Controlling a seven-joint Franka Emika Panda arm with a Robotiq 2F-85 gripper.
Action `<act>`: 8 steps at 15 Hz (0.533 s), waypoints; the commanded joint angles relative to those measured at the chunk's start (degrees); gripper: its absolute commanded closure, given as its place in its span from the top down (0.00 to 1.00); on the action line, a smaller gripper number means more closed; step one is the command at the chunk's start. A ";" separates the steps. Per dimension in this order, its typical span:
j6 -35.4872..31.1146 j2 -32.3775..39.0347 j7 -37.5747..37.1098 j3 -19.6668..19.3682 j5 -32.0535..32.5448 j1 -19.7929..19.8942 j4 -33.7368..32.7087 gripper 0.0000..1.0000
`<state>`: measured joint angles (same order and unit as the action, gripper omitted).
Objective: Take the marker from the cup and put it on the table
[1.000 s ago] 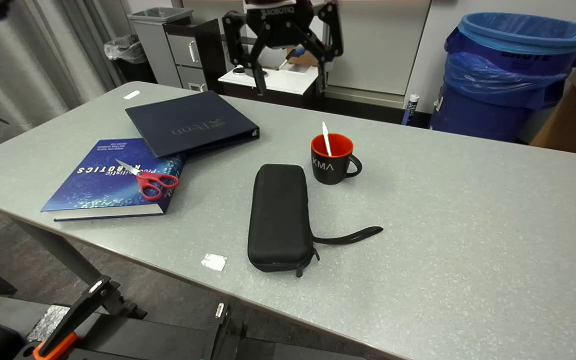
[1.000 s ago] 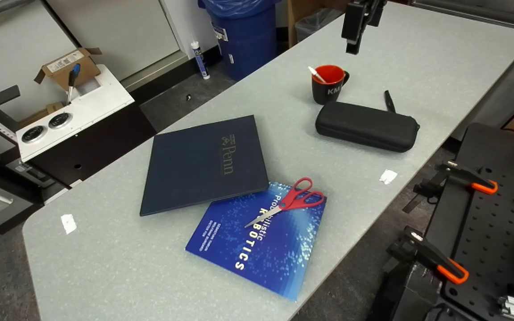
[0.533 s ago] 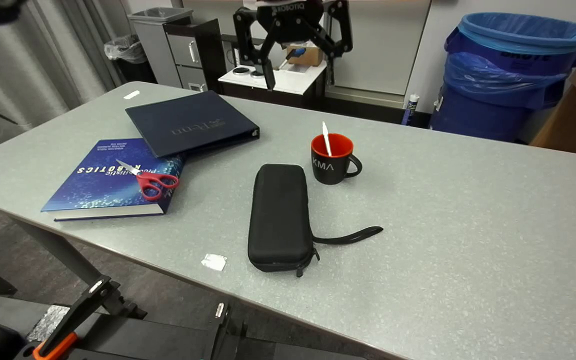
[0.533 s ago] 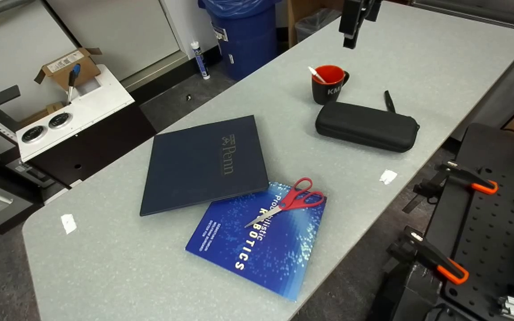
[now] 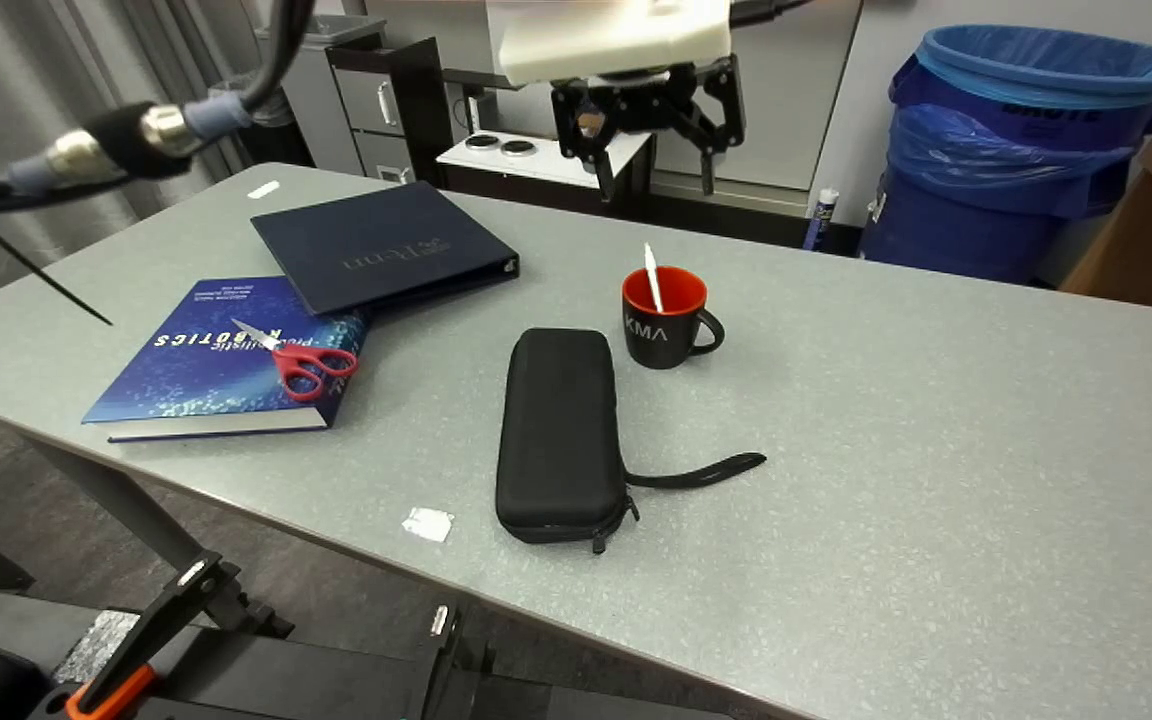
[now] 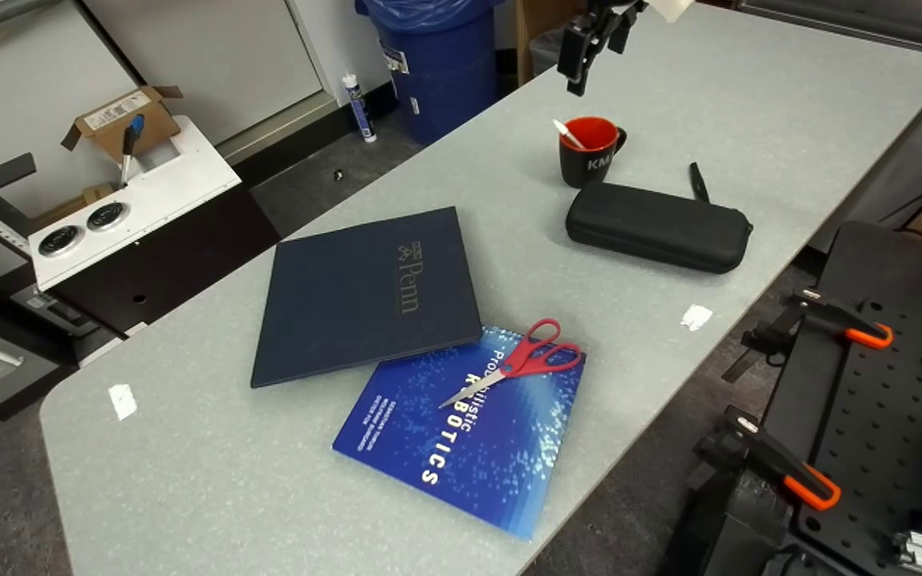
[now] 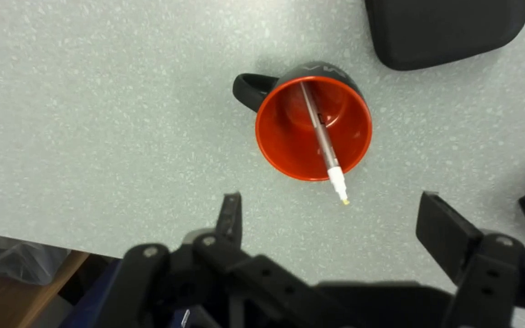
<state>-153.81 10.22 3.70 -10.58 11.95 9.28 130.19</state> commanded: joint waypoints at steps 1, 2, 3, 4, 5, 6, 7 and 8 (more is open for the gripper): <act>-1.30 8.54 -1.08 0.32 -2.27 0.17 -7.44 1.00; -0.68 10.65 -0.91 0.68 -3.10 0.22 -9.28 1.00; -0.03 12.16 -1.35 0.66 -3.25 0.01 -10.70 1.00; 0.61 13.29 -1.77 0.50 -3.02 -0.27 -11.88 1.00; 1.92 13.59 -1.66 0.39 -2.84 -0.40 -12.57 1.00; -0.03 11.12 -0.65 0.27 -2.09 -0.26 -9.00 1.00; -0.02 11.93 -0.66 0.27 -2.09 -0.28 -9.57 1.00; -0.02 12.12 -0.66 0.27 -2.09 -0.28 -9.56 1.00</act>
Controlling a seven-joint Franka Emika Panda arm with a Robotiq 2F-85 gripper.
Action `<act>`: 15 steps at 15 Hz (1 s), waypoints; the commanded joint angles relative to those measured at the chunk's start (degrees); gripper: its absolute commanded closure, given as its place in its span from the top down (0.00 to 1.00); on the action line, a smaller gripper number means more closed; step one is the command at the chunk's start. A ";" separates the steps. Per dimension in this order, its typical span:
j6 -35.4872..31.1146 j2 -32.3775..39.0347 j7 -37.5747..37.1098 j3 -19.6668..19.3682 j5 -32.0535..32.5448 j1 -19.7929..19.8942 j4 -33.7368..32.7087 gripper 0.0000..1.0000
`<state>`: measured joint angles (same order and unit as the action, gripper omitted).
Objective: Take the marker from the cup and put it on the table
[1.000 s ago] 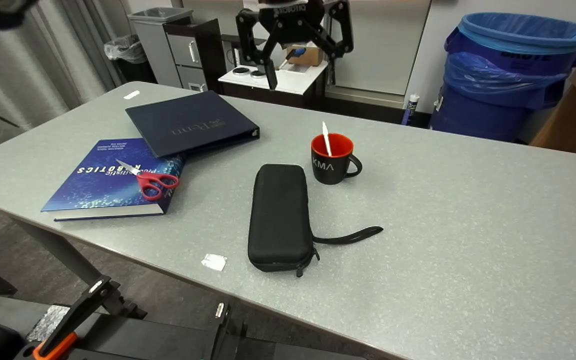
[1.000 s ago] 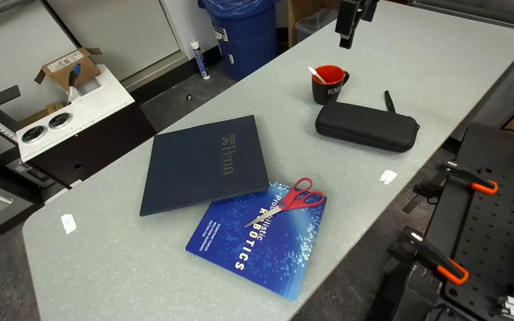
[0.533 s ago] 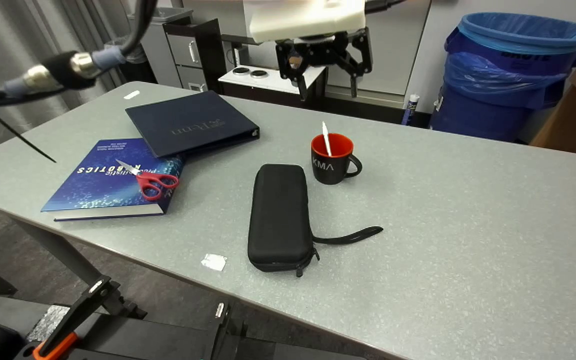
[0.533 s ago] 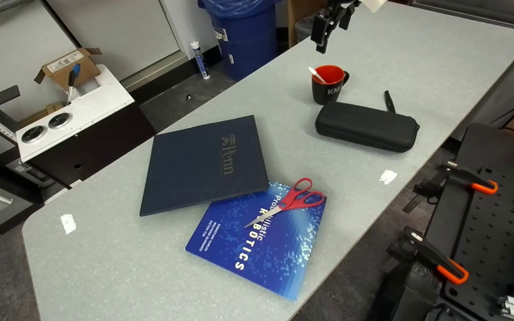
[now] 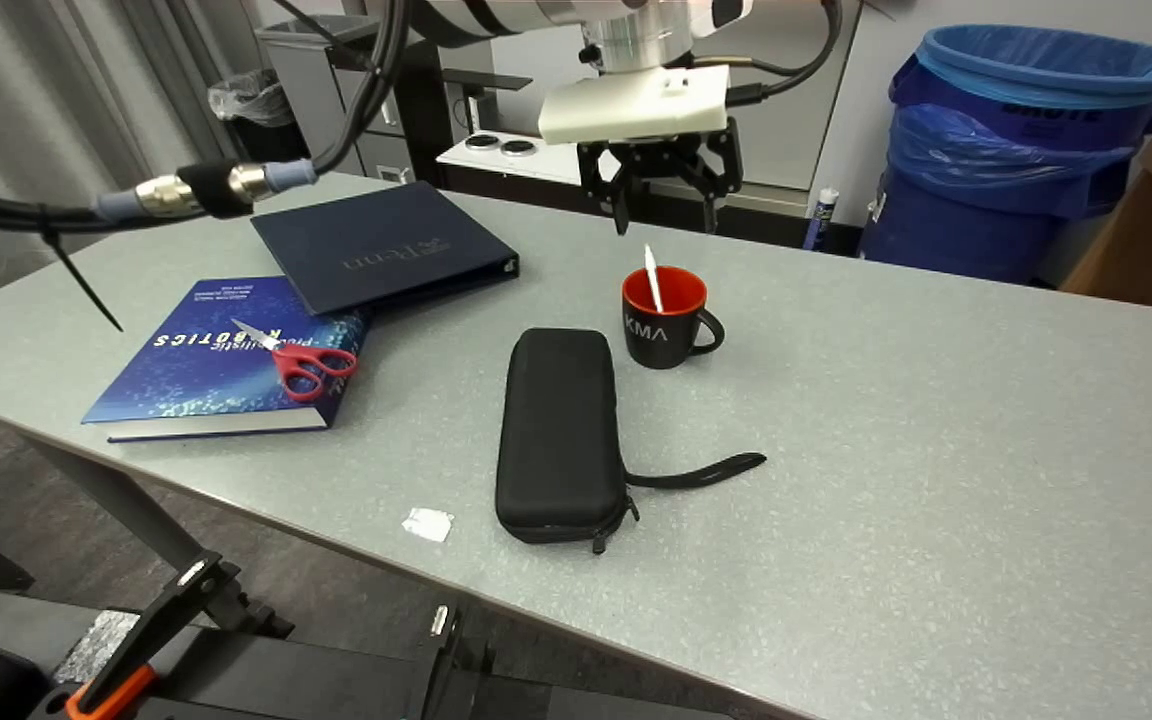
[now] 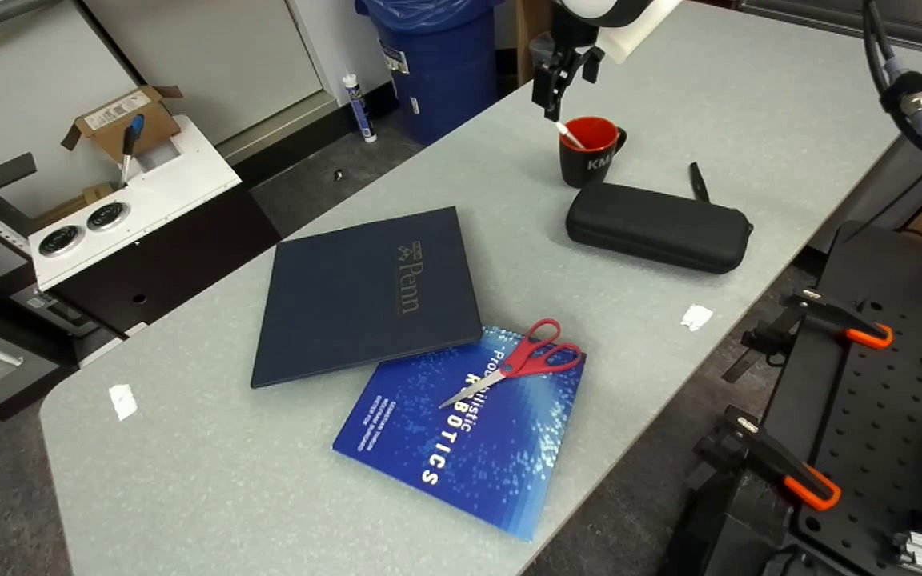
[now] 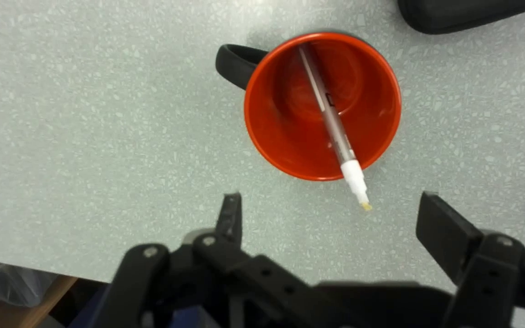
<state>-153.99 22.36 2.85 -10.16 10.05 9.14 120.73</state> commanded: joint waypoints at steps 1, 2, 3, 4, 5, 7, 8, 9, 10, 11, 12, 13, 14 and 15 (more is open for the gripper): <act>0.15 -0.09 0.19 -0.16 -0.19 -0.14 -0.03 1.00; 0.15 -0.18 0.19 -0.16 -0.19 -0.14 -0.02 1.00; 0.15 -0.22 0.19 -0.16 -0.19 -0.14 -0.01 1.00; -0.15 0.84 0.21 -0.07 0.19 -0.44 -0.62 1.00; -0.13 1.44 0.70 0.43 -0.27 -0.29 -0.99 1.00; 0.28 2.99 0.21 0.65 -0.28 -0.67 -1.97 1.00; 0.50 3.45 0.05 0.75 -0.23 -0.87 -2.24 1.00; 0.31 4.13 0.01 0.85 -0.27 -0.96 -2.52 1.00; 0.22 4.60 -0.13 0.78 -0.18 -1.19 -2.72 1.00; 0.23 4.97 -0.15 0.72 -0.10 -1.34 -2.88 1.00; -0.05 5.45 0.17 0.88 -0.35 -1.18 -3.16 1.00; -0.31 5.96 0.29 0.93 -0.50 -1.06 -3.53 0.97; -0.31 6.31 0.41 1.03 -0.73 -0.86 -3.83 0.74; -0.43 6.50 1.05 1.32 -0.96 -0.52 -3.97 0.72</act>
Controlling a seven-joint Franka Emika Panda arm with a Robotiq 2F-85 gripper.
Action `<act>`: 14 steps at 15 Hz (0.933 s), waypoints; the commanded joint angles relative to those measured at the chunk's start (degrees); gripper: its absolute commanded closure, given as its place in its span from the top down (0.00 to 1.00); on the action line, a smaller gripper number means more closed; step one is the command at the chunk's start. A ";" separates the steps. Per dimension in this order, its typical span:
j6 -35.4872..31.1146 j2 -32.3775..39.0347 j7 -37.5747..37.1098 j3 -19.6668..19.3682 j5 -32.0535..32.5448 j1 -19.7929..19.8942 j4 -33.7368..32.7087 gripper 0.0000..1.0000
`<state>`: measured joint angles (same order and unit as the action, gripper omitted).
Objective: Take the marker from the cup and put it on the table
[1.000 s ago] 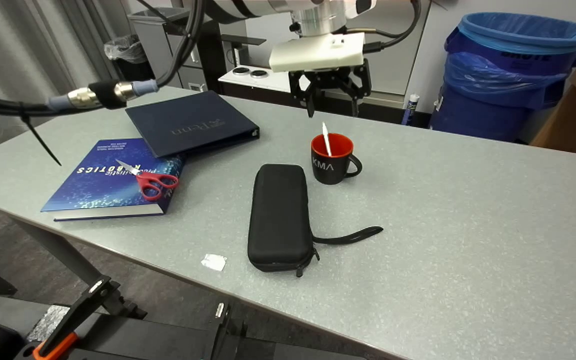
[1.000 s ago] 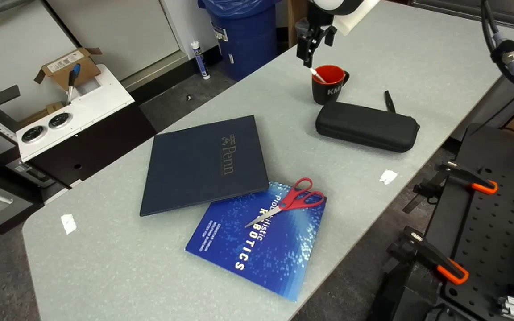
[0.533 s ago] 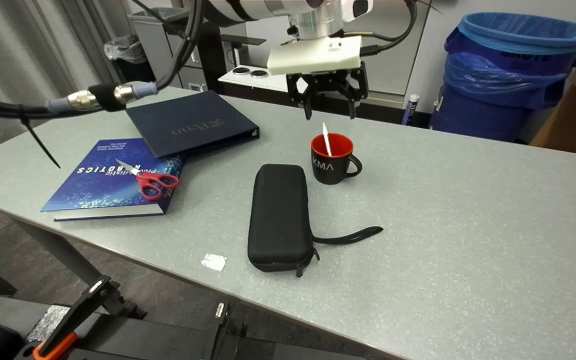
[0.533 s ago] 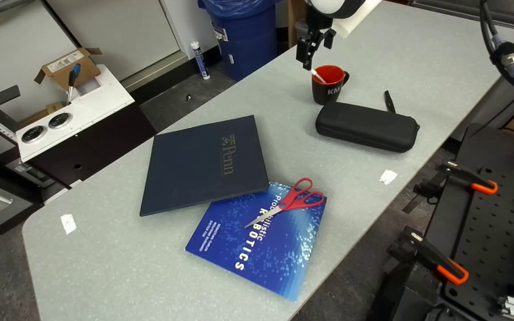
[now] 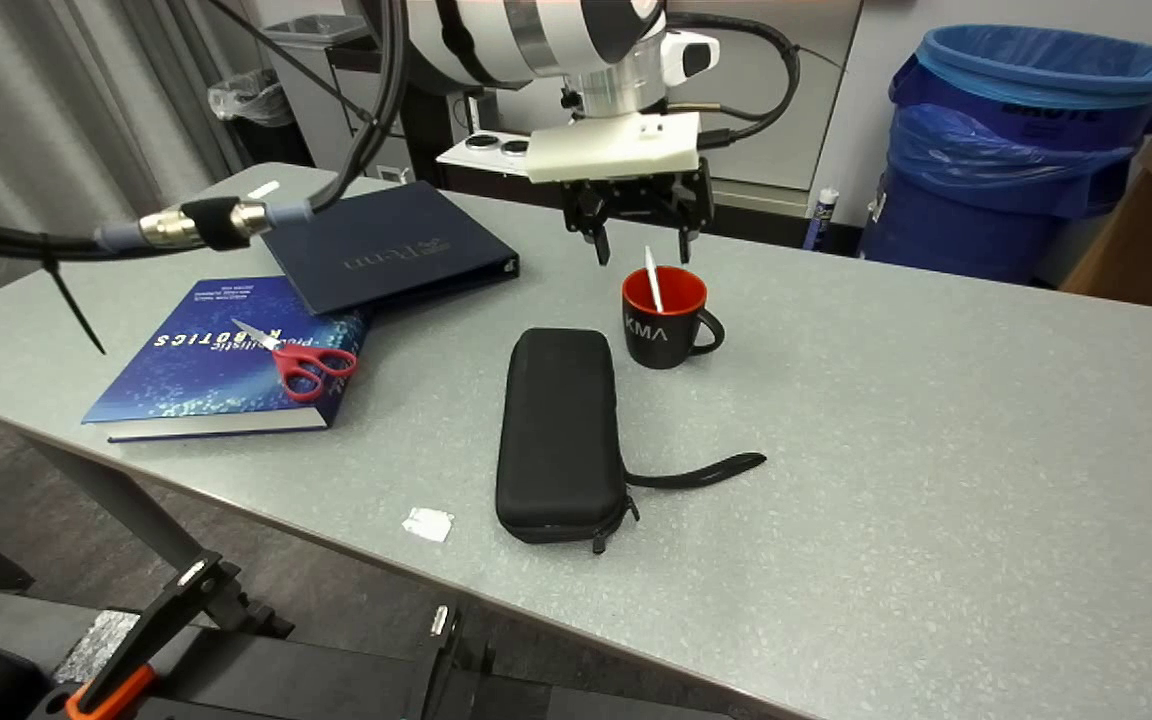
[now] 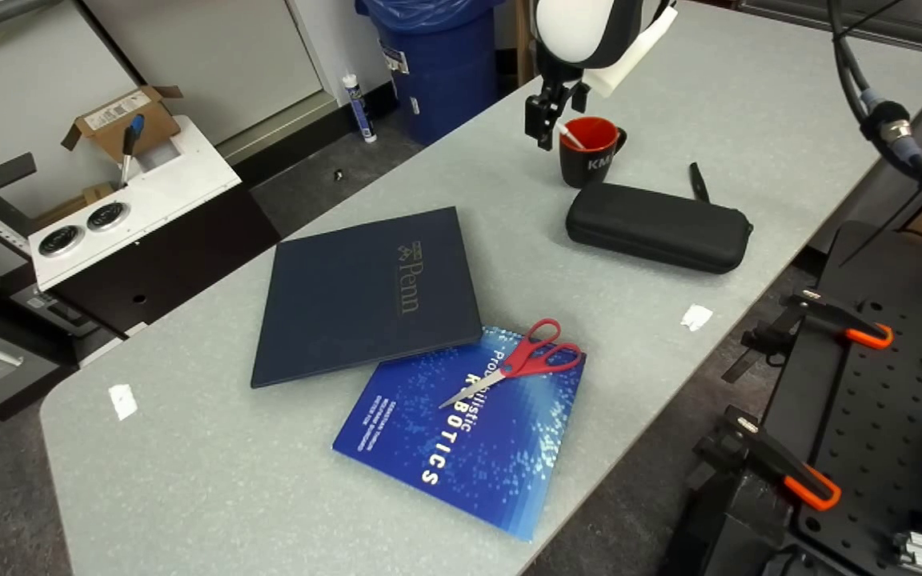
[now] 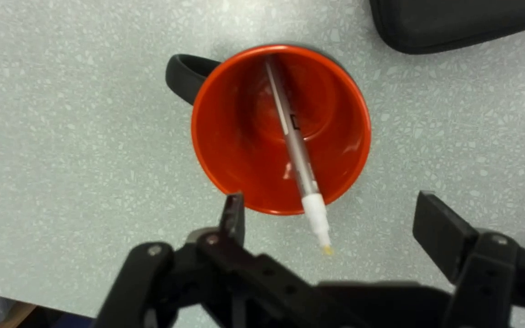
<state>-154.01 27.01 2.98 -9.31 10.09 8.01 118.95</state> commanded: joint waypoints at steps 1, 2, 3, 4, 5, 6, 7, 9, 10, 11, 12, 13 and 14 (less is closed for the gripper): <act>-0.67 1.89 1.01 0.53 -1.12 0.76 -2.17 0.70; -0.72 1.98 0.92 0.49 -1.16 0.78 -2.28 0.60; -0.74 1.98 0.98 0.50 -1.16 0.82 -2.30 0.53; -0.86 1.90 0.99 0.49 -1.14 0.86 -2.20 0.46; -0.76 1.80 0.94 0.48 -1.15 0.86 -2.14 0.37; -0.55 1.57 0.68 0.32 -0.99 0.68 -1.93 0.31; -0.67 1.26 0.72 0.30 -0.93 0.68 -1.57 0.22; -1.09 0.38 0.33 -0.08 -0.60 0.45 -0.75 0.06; -1.36 -0.14 0.20 -0.23 -0.48 0.38 -0.37 0.02; -1.78 -1.05 -0.26 -0.67 -0.07 0.07 0.29 0.00; -2.39 -2.14 -0.90 -1.29 0.44 -0.35 1.05 0.01; -3.07 -3.36 -0.96 -1.57 0.78 -0.49 2.07 0.03; -3.72 -5.20 -1.59 -2.23 1.42 -0.98 3.46 0.03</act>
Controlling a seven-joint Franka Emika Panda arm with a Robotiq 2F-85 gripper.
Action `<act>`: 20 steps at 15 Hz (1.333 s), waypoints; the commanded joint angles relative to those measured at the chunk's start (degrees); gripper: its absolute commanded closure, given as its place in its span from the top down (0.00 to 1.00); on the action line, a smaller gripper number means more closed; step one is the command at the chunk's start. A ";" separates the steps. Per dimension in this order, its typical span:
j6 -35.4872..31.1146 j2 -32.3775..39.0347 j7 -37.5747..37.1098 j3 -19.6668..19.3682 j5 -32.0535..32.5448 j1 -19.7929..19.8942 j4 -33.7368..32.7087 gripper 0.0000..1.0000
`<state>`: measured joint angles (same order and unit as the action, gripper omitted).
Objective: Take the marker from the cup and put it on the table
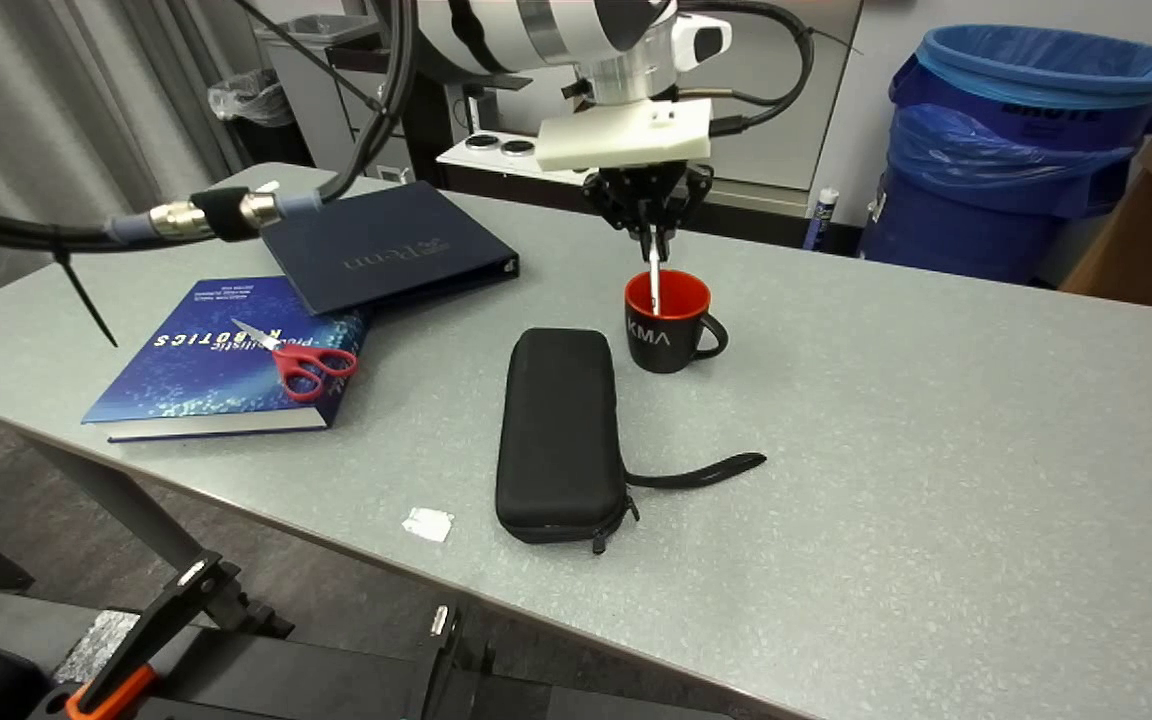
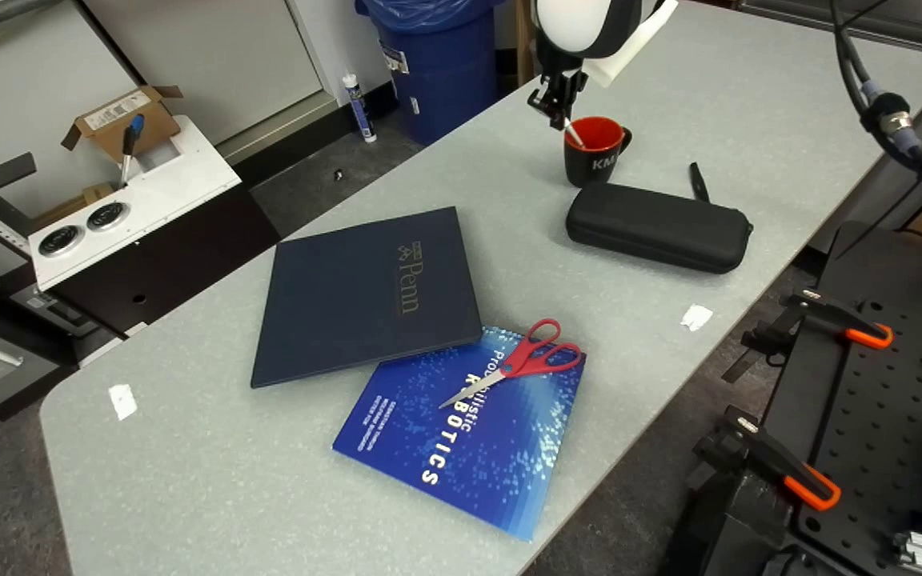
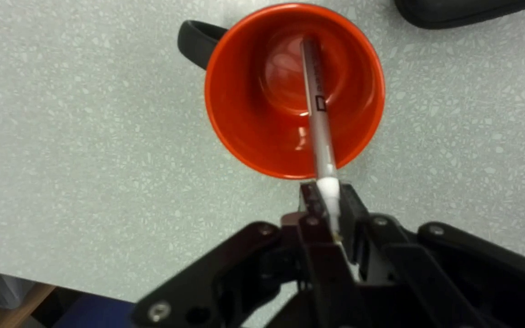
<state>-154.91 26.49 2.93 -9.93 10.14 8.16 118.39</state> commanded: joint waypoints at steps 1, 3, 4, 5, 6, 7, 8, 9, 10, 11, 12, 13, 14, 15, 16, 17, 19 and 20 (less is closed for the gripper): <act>-3.72 -7.18 -2.02 -2.13 2.00 -1.65 6.04 0.03; -6.21 -12.26 -1.88 -2.67 2.87 -1.93 9.84 0.03; -7.17 -14.66 -2.02 -2.73 3.07 -2.28 11.45 0.03; -7.05 -16.80 -1.94 -2.35 3.10 -2.60 12.33 0.03; -6.71 -17.80 -1.26 -1.37 2.22 -2.40 12.40 0.03; -5.36 -18.18 -0.72 -0.17 1.08 -2.44 11.71 0.03; -3.94 -17.12 -0.67 0.96 -0.07 -2.66 9.88 0.03; -2.73 -15.84 -0.76 1.84 -0.87 -2.91 8.16 0.03; -1.91 -12.94 -1.94 2.32 -0.80 -3.35 5.47 0.03; -0.97 -10.21 -2.58 2.87 -1.10 -3.64 3.11 0.03; 0.60 -7.02 -2.83 3.53 -1.96 -3.74 0.30 0.03; 1.92 -4.57 -3.38 3.88 -2.41 -3.91 -1.97 0.03; 3.11 -1.27 -4.15 3.91 -2.70 -4.04 -4.88 0.03; 4.36 0.96 -4.85 3.84 -2.89 -4.20 -7.17 0.03; 5.52 3.44 -5.15 3.89 -3.33 -4.14 -9.58 0.03; 6.28 5.49 -5.80 3.64 -3.29 -4.29 -11.67 0.03; 8.28 9.18 -5.99 3.88 -3.92 -4.01 -15.74 0.03; 8.91 10.46 -6.27 3.82 -4.05 -4.08 -17.29 0.03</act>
<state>-149.97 31.58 -2.31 -5.87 7.73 4.28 108.79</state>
